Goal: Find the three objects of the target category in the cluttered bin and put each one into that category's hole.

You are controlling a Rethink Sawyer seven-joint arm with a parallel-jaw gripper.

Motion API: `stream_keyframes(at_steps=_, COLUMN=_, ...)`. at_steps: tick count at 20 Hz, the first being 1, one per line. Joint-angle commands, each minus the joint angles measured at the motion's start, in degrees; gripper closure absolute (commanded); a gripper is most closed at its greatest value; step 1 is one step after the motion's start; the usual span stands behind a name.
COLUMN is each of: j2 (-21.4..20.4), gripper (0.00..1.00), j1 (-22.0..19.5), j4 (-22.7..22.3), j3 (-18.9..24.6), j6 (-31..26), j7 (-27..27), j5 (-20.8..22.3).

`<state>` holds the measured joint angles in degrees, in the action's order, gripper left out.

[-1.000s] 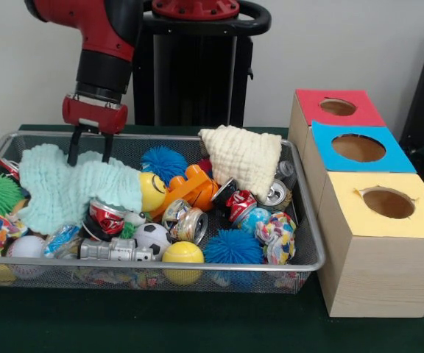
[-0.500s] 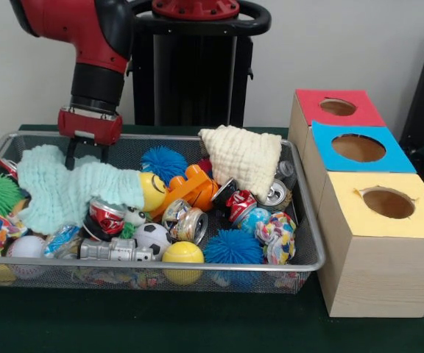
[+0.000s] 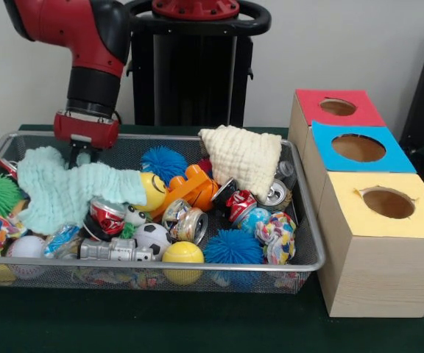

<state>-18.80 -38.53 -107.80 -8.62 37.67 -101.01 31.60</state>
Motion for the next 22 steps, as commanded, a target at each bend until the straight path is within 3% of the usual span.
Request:
stream_keyframes(at_steps=1, j2=5.7, gripper=1.00, j1=0.5, j4=9.6, j3=0.1, j6=-3.5, j7=-4.0, j5=-0.7)
stream_keyframes(at_steps=7, j2=6.4, gripper=1.00, j1=1.9, j4=9.2, j3=-0.6, j6=-1.3, j7=-4.3, j5=-1.9)
stream_keyframes(at_steps=13, j2=5.3, gripper=1.00, j1=6.1, j4=7.2, j3=-2.0, j6=-0.3, j7=-5.3, j5=-5.6)
stream_keyframes(at_steps=20, j2=-9.0, gripper=1.00, j1=12.4, j4=-5.0, j3=-6.5, j6=-1.1, j7=-8.6, j5=-6.6)
stream_keyframes(at_steps=22, j2=-11.3, gripper=1.00, j1=13.1, j4=-6.9, j3=-7.2, j6=-1.8, j7=-9.4, j5=-6.6)
